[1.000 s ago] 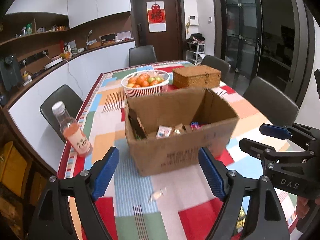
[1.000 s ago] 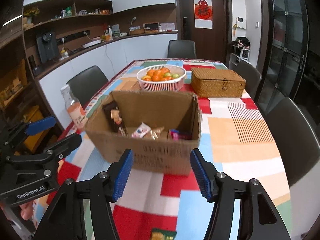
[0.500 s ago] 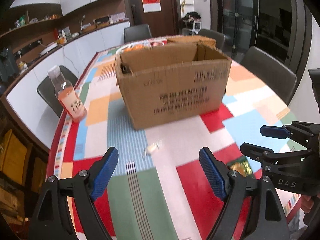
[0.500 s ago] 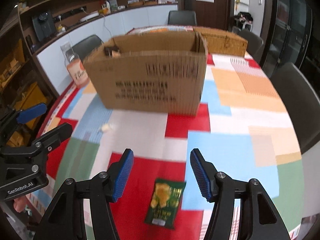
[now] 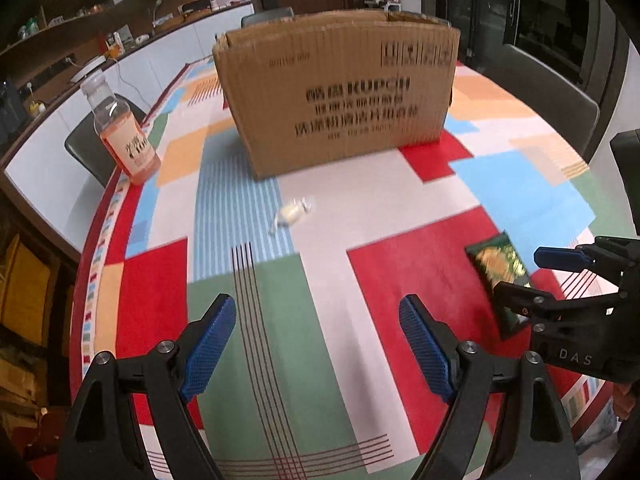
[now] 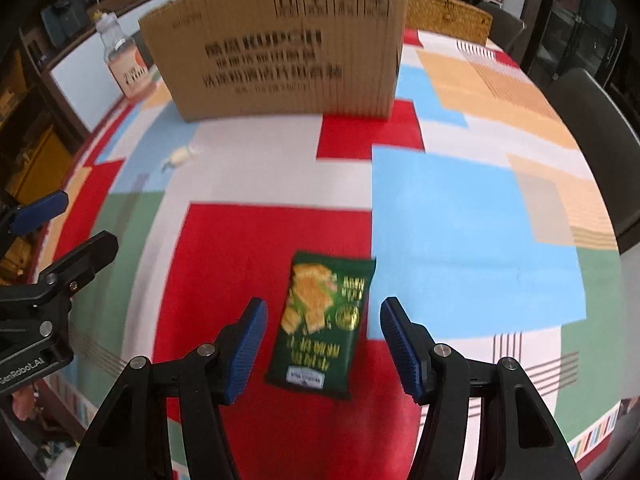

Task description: Organize snacks

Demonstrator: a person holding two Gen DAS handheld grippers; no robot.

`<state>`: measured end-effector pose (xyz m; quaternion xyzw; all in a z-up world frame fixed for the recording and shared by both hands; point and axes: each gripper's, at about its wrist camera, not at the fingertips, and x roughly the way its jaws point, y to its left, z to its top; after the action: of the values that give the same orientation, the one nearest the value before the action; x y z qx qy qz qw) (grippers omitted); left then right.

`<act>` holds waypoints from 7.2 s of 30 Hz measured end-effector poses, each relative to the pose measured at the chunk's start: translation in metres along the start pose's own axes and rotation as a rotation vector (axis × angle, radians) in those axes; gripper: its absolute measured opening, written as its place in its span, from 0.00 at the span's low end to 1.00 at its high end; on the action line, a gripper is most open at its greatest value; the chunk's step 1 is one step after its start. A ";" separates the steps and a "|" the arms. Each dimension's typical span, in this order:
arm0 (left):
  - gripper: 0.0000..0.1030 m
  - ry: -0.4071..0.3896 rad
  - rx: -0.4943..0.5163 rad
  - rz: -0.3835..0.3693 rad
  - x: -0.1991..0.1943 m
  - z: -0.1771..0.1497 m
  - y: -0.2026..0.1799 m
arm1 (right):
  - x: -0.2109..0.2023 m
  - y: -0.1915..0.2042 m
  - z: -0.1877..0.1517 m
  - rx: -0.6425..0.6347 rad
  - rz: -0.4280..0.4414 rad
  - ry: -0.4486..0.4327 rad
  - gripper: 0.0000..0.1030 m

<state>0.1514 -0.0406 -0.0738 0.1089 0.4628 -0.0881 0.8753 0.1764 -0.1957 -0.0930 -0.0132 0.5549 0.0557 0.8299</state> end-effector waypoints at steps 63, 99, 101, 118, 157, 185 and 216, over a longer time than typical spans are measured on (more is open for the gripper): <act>0.41 0.020 0.080 -0.100 0.107 0.064 0.037 | 0.034 0.042 0.092 -0.020 0.004 -0.110 0.44; 0.18 -0.201 -0.018 -0.147 -0.014 0.077 0.031 | -0.049 0.014 0.088 0.024 0.025 -0.291 0.44; 0.18 -0.230 -0.019 -0.143 -0.024 0.081 0.032 | -0.060 0.014 0.089 0.021 0.025 -0.318 0.44; 0.18 -0.390 -0.034 -0.102 -0.068 0.146 0.042 | -0.112 0.011 0.140 -0.019 0.005 -0.499 0.44; 0.33 -0.284 -0.059 -0.007 -0.011 0.218 0.056 | -0.063 0.000 0.238 -0.055 -0.031 -0.376 0.45; 0.96 -0.488 -0.119 0.082 -0.118 0.070 0.025 | -0.148 0.006 0.055 0.032 -0.085 -0.612 0.79; 1.00 -0.463 -0.138 0.101 -0.131 0.008 0.012 | -0.156 0.008 -0.012 0.048 -0.082 -0.661 0.81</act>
<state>0.0886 -0.0241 0.0404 0.0488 0.2486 -0.0352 0.9667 0.1060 -0.2006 0.0465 0.0029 0.2557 0.0106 0.9667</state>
